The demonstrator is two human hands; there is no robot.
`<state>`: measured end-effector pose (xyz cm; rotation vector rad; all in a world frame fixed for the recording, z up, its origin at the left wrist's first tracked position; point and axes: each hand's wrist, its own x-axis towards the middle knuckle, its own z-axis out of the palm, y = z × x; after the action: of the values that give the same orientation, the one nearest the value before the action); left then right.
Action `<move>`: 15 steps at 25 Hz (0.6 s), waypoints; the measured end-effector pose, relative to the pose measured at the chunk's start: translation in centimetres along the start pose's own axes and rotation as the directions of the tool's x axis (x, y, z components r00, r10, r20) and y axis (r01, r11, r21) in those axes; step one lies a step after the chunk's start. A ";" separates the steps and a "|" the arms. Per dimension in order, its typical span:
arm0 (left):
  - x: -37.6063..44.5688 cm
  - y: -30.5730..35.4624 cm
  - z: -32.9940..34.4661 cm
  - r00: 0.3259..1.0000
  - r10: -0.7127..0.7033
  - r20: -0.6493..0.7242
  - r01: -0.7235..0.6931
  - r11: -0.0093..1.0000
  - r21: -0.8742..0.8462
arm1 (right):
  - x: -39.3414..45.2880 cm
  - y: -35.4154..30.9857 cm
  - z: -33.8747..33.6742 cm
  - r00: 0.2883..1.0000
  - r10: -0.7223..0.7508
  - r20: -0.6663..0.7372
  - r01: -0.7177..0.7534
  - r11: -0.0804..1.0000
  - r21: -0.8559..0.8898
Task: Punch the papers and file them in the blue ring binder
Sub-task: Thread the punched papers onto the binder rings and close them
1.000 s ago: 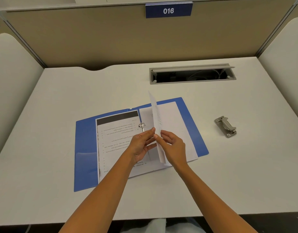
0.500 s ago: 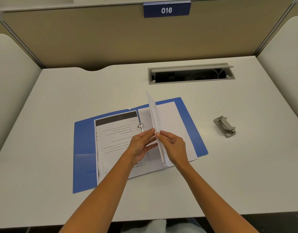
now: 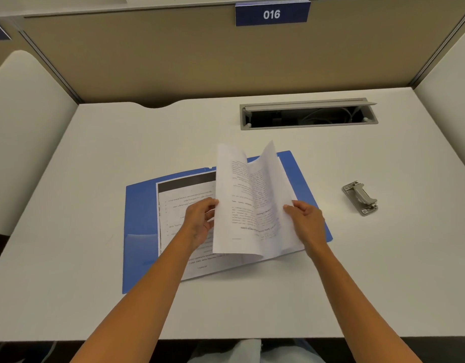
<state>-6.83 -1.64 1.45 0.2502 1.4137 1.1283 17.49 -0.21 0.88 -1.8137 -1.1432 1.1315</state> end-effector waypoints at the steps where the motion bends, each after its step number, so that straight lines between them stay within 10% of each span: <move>1: 0.0 0.2 -0.9 0.999 0.000 -0.042 0.000 1.000 -0.008 | 0.5 0.4 -0.5 1.000 0.015 -0.012 -0.015 1.000 0.003; 15: 0.8 -1.7 -10.6 0.746 0.348 -0.568 0.121 0.768 0.629 | 2.4 4.0 -1.3 1.000 -0.016 0.023 0.023 0.938 -0.346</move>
<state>-15.29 -6.90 -2.73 0.4564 2.4645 0.8152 20.46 0.47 -2.88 -2.0511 -1.4418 0.9833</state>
